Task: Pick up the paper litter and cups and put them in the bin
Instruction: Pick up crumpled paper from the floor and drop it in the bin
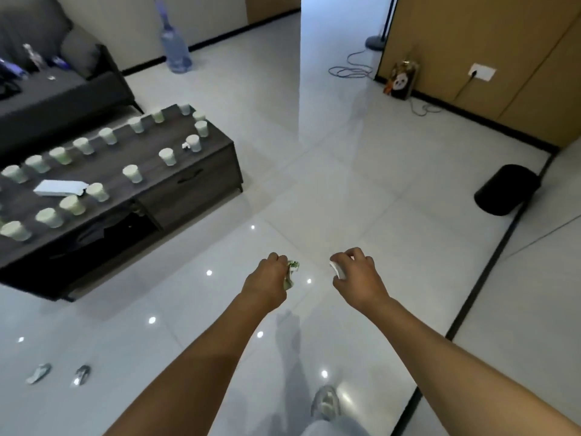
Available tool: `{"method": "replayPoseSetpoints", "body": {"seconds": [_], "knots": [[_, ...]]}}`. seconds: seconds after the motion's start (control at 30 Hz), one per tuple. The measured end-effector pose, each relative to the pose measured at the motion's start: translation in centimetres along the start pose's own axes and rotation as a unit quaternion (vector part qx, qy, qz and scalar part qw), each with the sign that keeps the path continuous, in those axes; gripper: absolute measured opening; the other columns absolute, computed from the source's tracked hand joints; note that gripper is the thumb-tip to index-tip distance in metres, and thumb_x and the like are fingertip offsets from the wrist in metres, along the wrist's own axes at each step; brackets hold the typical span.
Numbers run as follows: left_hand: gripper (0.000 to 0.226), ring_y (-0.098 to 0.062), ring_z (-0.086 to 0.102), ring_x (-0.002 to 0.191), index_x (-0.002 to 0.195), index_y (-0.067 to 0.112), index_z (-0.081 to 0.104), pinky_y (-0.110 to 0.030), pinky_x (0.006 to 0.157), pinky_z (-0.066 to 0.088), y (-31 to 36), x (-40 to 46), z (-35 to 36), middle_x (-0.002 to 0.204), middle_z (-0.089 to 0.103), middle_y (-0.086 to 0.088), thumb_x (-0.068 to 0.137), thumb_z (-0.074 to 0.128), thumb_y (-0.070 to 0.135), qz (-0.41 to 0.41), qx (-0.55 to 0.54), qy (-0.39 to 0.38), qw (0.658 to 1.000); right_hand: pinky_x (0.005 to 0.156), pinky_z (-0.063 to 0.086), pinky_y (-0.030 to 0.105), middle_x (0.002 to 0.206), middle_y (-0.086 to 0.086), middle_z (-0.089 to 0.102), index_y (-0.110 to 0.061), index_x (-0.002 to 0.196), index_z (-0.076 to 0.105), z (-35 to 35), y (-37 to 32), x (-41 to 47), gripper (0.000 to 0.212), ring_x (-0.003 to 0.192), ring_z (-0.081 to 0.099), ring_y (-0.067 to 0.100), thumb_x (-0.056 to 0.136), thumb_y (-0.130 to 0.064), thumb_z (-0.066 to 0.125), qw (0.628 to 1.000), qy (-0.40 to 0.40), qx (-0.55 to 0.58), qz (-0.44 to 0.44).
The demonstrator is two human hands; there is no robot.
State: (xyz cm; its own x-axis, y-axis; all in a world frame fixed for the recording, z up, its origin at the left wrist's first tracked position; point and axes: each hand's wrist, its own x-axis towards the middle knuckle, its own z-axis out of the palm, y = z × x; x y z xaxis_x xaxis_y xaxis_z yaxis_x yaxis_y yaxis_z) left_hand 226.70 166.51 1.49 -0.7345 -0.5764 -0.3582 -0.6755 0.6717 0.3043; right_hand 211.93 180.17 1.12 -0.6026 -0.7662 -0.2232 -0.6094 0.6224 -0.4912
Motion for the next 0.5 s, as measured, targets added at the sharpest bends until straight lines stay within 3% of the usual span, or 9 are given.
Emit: {"method": "replayPoseSetpoints", "body": {"seconds": [0.3,0.5], "knots": [[0.049,-0.025,0.048,0.110,0.127,0.010,0.044,-0.037,0.083,0.049,16.2,17.6,-3.1,0.121,0.044,-0.007,0.082,0.063,0.010,0.122,0.043,-0.023,0.991,0.080,0.047,0.030,0.128,-0.001,0.041,-0.024,0.127,0.053,-11.7,14.3,9.0,0.040,0.115,0.036,0.022,0.090,-0.011,0.052,0.992,0.060,0.025,0.111],[0.047,-0.024,0.051,0.105,0.124,0.009,0.047,-0.038,0.081,0.051,25.0,29.6,-4.1,0.118,0.048,-0.007,0.081,0.064,0.013,0.206,0.049,-0.040,0.976,0.085,0.050,0.036,0.126,-0.001,0.042,-0.024,0.126,0.054,-16.7,21.8,16.5,0.040,0.114,0.037,0.024,0.089,-0.011,0.052,0.978,0.090,0.047,0.182]]}}
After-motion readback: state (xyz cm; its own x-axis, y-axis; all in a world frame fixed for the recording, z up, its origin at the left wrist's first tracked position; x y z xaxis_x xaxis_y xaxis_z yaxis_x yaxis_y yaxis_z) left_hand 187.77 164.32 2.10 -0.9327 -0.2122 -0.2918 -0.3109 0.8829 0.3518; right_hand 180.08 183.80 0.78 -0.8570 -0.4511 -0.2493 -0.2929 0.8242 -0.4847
